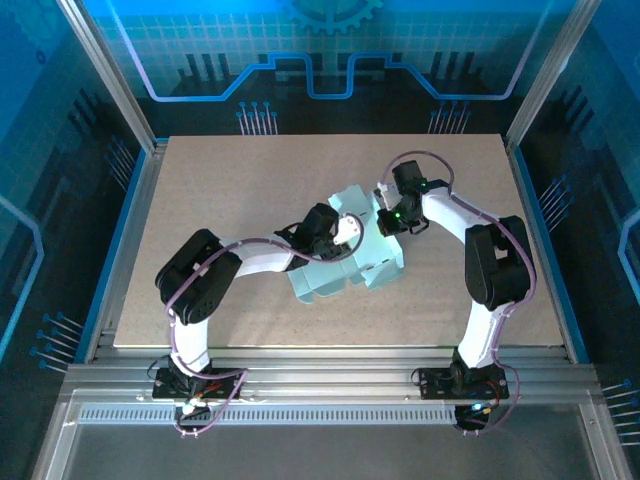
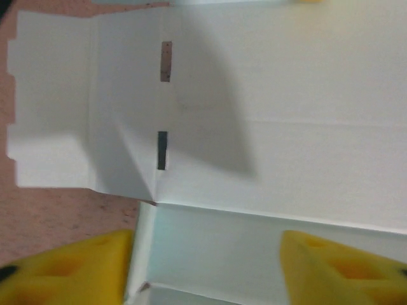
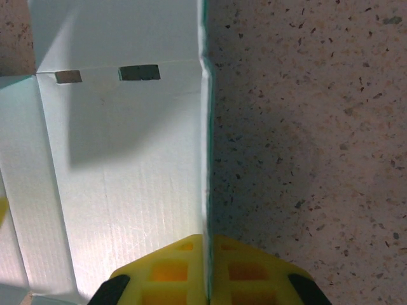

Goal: Fold the paper box

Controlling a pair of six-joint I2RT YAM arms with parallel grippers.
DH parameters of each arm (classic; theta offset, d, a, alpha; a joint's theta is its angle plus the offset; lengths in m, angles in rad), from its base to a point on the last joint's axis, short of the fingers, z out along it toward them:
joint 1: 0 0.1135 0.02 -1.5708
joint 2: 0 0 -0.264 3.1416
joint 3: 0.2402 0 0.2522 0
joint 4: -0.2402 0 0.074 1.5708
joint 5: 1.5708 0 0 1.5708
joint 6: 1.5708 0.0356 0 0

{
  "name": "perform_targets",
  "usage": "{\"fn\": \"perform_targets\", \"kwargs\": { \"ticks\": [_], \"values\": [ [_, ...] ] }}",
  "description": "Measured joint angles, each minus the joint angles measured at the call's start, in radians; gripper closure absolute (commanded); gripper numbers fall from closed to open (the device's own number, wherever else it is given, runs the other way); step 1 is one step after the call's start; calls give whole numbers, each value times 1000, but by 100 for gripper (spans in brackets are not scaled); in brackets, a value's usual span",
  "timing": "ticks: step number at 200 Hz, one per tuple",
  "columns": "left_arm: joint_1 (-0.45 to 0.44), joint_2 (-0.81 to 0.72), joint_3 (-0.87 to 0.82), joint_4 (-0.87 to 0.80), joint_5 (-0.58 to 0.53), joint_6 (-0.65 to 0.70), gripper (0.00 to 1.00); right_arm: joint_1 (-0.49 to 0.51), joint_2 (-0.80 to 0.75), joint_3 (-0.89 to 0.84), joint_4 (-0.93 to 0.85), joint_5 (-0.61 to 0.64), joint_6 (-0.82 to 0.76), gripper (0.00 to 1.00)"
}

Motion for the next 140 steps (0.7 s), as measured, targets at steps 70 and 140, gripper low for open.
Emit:
{"fn": "perform_targets", "kwargs": {
  "ticks": [70,140],
  "values": [
    [277,-69,123,-36,608,-317,13,0,-2,-1,2,-22,-128,100],
    [364,214,628,-257,1009,-170,34,26,-8,23,-23,-22,-260,100]
  ]
}}
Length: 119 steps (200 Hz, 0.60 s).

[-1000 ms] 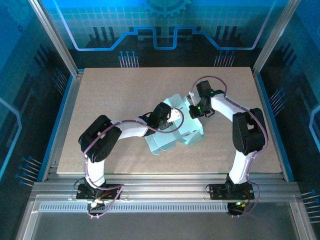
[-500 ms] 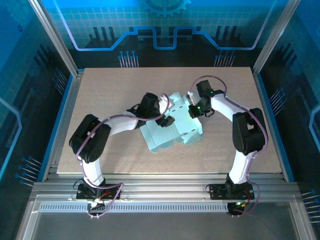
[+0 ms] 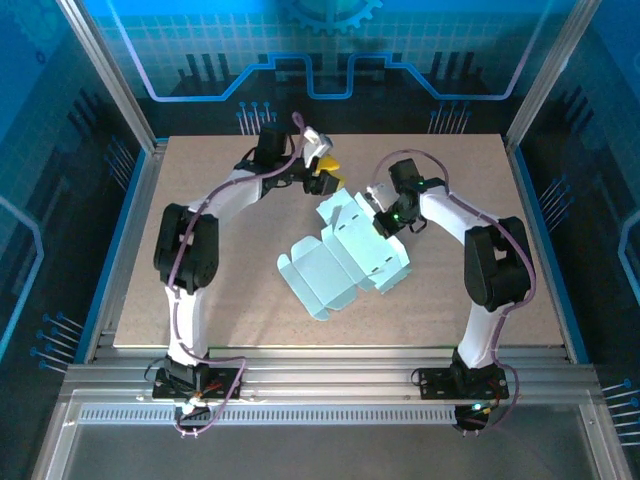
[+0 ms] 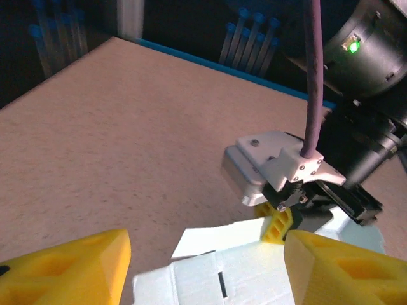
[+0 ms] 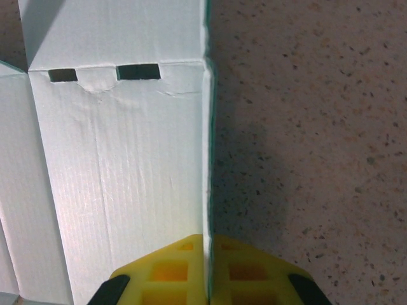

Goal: Fold the paper box

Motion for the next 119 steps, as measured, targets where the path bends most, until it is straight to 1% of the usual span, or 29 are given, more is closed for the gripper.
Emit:
{"fn": "perform_targets", "kwargs": {
  "ticks": [22,44,56,74,119],
  "values": [
    [-5,135,253,-257,74,156,33,13,-6,0,-6,-5,-33,100],
    [-13,239,458,-486,99,311,33,19,-8,3,-14,-16,-56,100],
    [-17,267,505,-571,107,378,36,21,-8,10,-27,-26,-67,100],
    [-25,292,520,-659,125,461,36,21,-8,23,-40,-40,-77,100],
    [-44,393,610,-798,141,546,40,26,-8,40,-63,-50,-82,100]
  ]
}}
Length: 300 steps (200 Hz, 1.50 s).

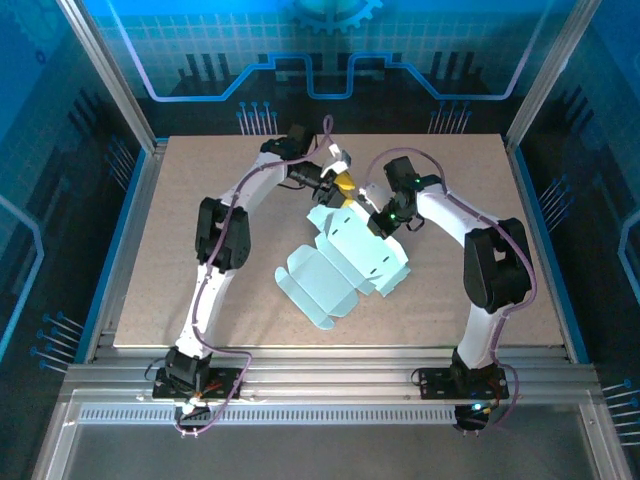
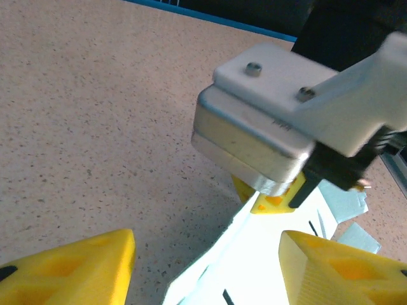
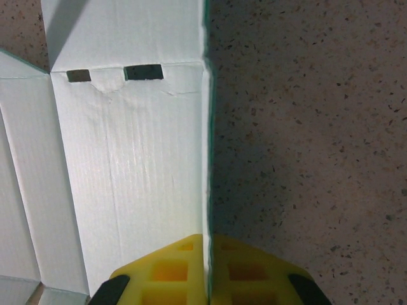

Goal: Fold the paper box

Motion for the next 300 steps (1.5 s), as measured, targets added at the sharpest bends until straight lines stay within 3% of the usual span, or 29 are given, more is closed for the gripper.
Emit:
{"fn": "perform_targets", "kwargs": {
  "ticks": [78,143,155,173,198,242,266,300],
  "values": [
    [-26,6,14,-85,0,48,59,-1,0,20,-35,13,24,100],
    [-35,-145,-259,177,-51,-73,69,-1,15,38,-43,57,97,100],
    [-40,-182,-314,237,-73,-90,52,-1,21,43,-43,69,110,100],
    [-49,-219,-365,297,-103,-127,46,-2,29,49,-38,85,129,100],
    [-54,-222,-363,322,-148,-152,28,-5,29,49,-29,93,142,100],
    [-40,-252,-386,390,-171,-255,22,-14,29,49,-3,111,155,100],
    [-22,-333,-495,485,-180,-348,4,-19,29,49,9,115,163,100],
    [18,-471,-698,731,-194,-523,2,-22,29,49,14,116,166,100]
  ]
}}
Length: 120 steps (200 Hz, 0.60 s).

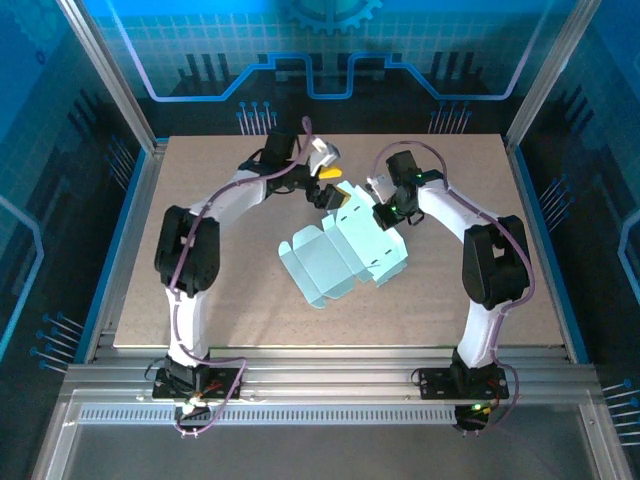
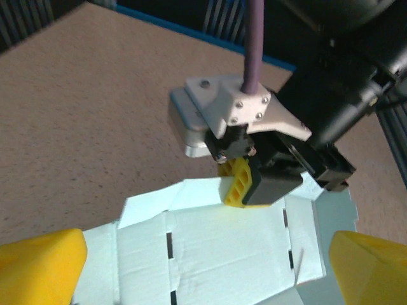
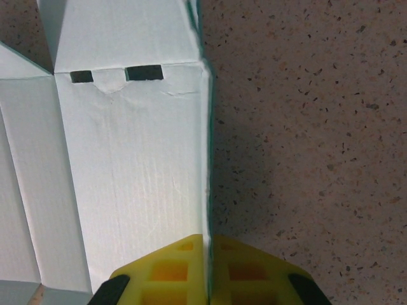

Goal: Fold the paper box

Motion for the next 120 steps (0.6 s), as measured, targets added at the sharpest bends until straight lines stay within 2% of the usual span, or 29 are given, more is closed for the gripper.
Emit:
{"fn": "perform_targets", "kwargs": {
  "ticks": [24,72,102,120],
  "values": [
    [19,-20,-35,76,-2,-90,11,-1,0,0,0,-3,0,100],
    [14,110,121,-14,79,-188,35,-2,8,0,0,-13,0,100],
    [4,172,145,-81,96,-195,33,-6,16,0,-1,-18,0,100],
    [2,203,161,-111,96,-196,26,-6,16,0,-2,-26,0,100]
  ]
}}
